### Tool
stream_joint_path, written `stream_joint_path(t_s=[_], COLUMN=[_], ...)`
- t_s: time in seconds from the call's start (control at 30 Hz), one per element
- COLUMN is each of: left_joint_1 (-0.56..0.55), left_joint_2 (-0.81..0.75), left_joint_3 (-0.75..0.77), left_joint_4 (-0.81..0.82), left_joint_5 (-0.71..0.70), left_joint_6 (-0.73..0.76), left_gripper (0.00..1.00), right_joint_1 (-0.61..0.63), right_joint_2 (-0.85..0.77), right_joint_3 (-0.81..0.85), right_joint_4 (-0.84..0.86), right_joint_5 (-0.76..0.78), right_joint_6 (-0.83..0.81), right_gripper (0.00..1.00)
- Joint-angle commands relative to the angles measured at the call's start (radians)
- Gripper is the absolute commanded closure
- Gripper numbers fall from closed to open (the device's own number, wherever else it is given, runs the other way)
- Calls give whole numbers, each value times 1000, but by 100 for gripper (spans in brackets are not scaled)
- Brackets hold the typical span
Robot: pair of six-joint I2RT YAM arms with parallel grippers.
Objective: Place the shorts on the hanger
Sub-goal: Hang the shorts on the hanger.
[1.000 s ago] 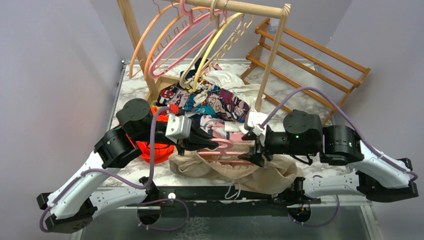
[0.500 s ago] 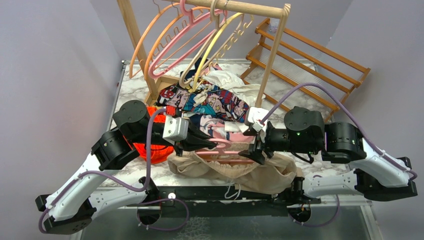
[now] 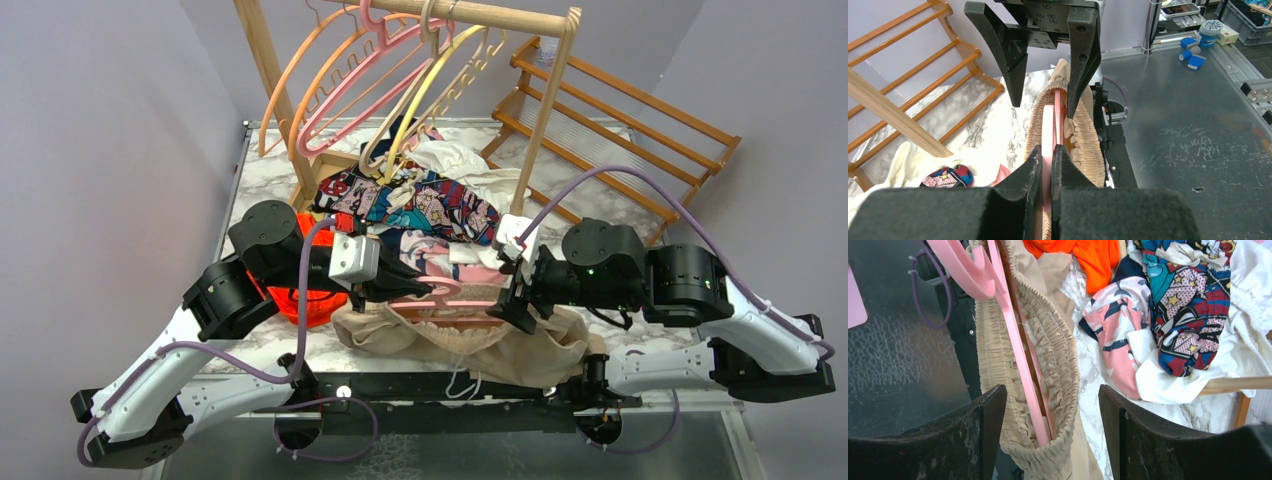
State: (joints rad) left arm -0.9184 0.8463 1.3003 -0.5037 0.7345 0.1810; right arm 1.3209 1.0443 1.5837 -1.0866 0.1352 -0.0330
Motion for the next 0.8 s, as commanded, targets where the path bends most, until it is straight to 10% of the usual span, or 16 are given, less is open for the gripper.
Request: stream_joint_path(t_s=[0.0, 0.33, 0.77], left_joint_1=[-2, -2, -2], left_joint_2=[-16, -30, -28], left_joint_3=[2, 15, 23], left_joint_4=[27, 23, 23], left_joint_5=[-19, -25, -30], left_joint_6=[16, 11, 18], left_gripper=[100, 100, 100], right_joint_1=[0, 0, 0], right_joint_2=[6, 37, 84], right_joint_3=[0, -24, -26], right_joint_4=[-51, -59, -45], right_joint_5=[30, 14, -42], right_joint_6=[34, 29, 3], right_gripper=[29, 32, 69])
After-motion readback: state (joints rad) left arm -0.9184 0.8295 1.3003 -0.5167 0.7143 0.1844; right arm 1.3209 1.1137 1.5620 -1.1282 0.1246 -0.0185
